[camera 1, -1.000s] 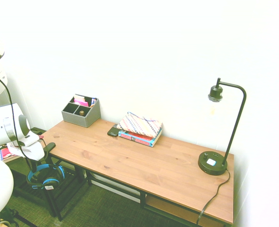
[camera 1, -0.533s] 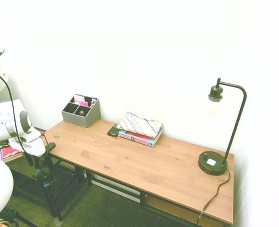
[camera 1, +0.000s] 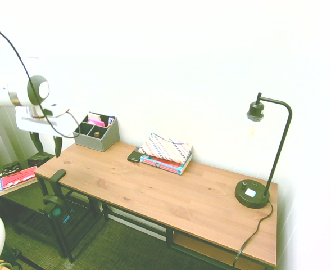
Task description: Hang the headphone
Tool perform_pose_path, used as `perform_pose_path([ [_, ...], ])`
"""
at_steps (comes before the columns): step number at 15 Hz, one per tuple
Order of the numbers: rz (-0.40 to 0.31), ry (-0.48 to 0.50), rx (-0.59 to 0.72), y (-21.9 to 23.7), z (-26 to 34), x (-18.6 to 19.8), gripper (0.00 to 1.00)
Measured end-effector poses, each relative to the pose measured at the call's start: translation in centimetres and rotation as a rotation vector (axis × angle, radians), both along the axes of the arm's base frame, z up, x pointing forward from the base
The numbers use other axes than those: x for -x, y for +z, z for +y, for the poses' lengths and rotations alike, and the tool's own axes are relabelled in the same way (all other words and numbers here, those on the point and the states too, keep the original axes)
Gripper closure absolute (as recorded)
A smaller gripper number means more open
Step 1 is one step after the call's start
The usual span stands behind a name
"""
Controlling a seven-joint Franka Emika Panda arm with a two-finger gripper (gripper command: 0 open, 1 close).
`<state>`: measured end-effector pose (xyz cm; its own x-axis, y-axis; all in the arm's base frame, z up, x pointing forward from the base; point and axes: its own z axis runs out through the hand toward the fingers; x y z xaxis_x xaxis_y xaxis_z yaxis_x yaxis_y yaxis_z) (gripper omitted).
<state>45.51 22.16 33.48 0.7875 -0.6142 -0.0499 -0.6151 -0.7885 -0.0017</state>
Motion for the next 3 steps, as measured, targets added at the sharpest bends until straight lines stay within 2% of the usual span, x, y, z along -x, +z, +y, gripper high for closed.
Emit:
perform_pose_path([
  [3, -0.019, -0.033, 0.007, 8.1, -10.7, -0.5, 0.00],
])
